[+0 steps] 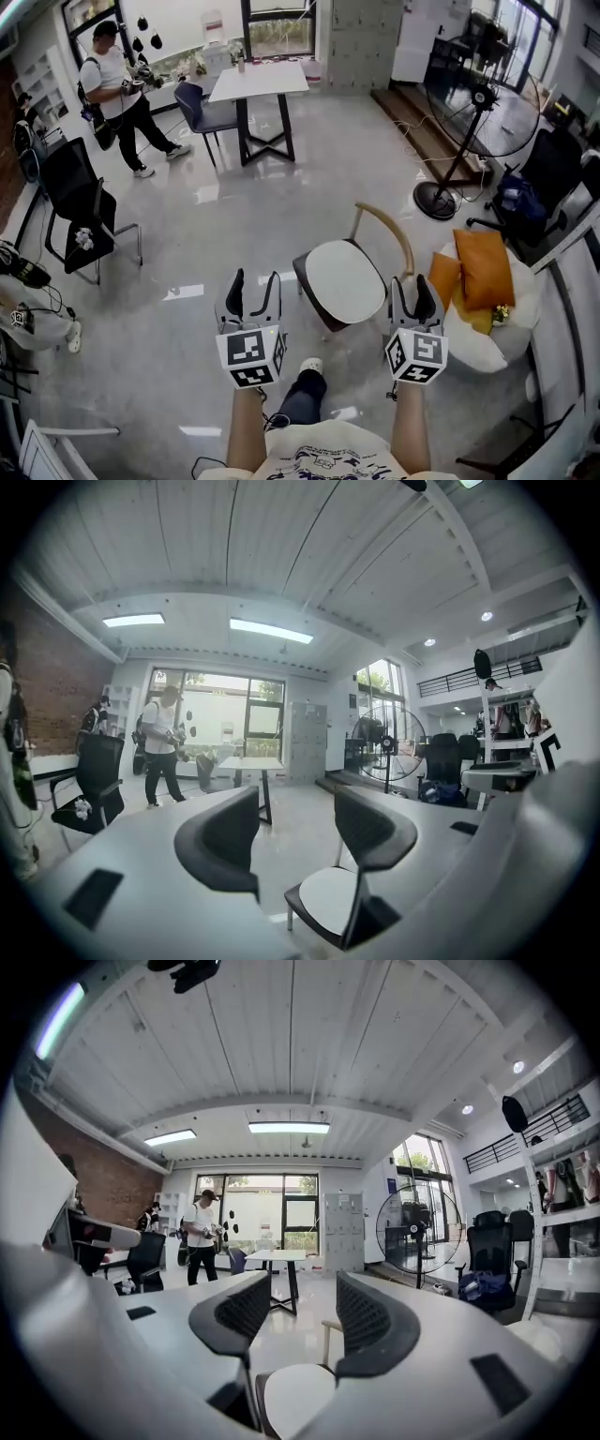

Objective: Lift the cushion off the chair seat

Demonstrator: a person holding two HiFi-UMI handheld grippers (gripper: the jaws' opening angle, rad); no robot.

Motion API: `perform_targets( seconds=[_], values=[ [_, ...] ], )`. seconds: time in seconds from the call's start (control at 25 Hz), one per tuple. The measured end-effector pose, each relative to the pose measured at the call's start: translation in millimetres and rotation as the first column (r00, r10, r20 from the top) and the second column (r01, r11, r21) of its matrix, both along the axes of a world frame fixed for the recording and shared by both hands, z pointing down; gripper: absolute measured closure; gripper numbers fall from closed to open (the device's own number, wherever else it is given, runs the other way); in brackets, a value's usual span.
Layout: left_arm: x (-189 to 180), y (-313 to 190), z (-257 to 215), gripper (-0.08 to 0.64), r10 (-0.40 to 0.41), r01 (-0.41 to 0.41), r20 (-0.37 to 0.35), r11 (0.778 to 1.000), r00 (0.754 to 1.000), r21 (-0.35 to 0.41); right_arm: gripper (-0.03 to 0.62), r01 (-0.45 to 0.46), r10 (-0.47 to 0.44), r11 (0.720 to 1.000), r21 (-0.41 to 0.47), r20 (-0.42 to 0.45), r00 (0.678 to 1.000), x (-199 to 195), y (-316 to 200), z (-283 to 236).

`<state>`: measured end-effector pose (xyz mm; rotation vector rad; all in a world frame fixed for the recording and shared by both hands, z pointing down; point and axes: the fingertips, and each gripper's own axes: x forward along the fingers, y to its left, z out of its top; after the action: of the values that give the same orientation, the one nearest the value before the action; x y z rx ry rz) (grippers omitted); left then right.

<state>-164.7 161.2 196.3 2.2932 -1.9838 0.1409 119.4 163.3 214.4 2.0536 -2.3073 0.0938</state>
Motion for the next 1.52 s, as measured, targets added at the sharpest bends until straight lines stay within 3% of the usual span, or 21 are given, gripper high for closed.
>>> perform_targets(
  seconds=[0.28, 0.56, 1.0, 1.52],
  values=[
    [-8, -116, 2, 0.311, 0.010, -0.010, -0.001, 1.000, 1.000, -0.015, 0.359, -0.017, 0.017, 1.000, -0.002, 0.008, 1.000, -6, -108, -3],
    [-16, -194, 23, 0.311, 0.028, -0.029, -0.004, 0.998, 1.000, -0.051, 0.357, -0.023, 0.023, 0.998, -0.051, 0.006, 1.000, -20, -180, 22],
    [9, -240, 82, 0.311, 0.054, -0.058, -0.025, 0.982, 0.998, -0.181, 0.353, -0.038, 0.040, 0.983, -0.182, 0.008, 0.999, -4, -221, 76],
    [71, -306, 186, 0.311, 0.027, -0.043, -0.051, 0.929, 0.998, -0.367, 0.353, 0.038, -0.048, 0.933, -0.358, -0.020, 0.999, 42, -307, 176]
  ],
)
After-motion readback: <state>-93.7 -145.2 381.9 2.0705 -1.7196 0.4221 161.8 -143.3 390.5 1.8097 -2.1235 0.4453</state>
